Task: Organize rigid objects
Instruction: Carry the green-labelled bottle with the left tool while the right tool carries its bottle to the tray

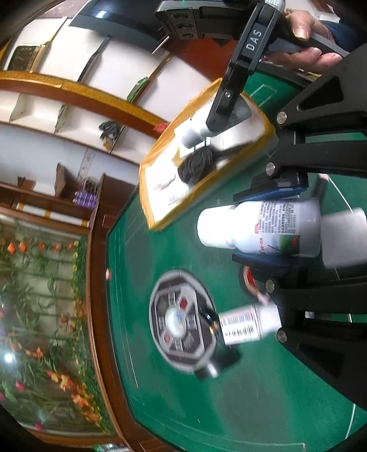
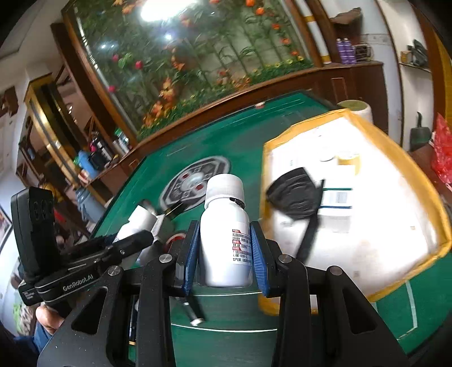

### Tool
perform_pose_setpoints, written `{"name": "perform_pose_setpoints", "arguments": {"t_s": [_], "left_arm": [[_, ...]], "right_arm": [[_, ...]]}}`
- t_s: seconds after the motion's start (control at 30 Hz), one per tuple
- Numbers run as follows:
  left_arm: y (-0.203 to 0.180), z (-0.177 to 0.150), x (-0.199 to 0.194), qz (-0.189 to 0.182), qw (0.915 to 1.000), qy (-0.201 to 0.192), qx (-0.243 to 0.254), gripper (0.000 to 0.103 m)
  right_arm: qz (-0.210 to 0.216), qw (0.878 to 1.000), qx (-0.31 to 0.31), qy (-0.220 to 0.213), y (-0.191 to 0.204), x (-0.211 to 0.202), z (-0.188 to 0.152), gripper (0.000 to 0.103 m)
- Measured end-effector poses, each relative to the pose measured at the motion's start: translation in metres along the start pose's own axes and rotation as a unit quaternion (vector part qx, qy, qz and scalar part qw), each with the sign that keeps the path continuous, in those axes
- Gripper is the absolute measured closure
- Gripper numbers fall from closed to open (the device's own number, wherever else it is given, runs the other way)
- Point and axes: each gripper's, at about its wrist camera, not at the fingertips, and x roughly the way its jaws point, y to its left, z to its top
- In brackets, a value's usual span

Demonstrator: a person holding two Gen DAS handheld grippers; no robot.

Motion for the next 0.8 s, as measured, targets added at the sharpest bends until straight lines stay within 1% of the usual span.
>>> {"name": "perform_pose_setpoints", "arguments": {"t_s": [0.3,0.47,0.63,0.73,0.8], "left_arm": [[-0.061,0.019,0.03,-0.036,0.9986,0.014,0.037,0.069],[-0.089,0.026,0.056,-0.061,0.997,0.031,0.036,0.069],[-0.105,0.025,0.081,-0.07,0.9956,0.053,0.032,0.069],[-0.107,0.019,0.094,-0.06,0.9956,0.066,0.03,0.069],[-0.106,0.014,0.101,-0.06,0.9949,0.078,0.023,0.069]], "right_arm": [[-0.039,0.998,0.046,-0.031,-0.052,-0.024,0.009,0.069],[-0.067,0.995,0.062,-0.04,-0.076,-0.028,0.015,0.069],[-0.095,0.992,0.079,-0.026,-0.098,-0.023,0.02,0.069],[-0.104,0.991,0.079,-0.013,-0.106,-0.018,0.022,0.069],[-0.104,0.991,0.081,-0.005,-0.109,-0.014,0.023,0.069]]}}
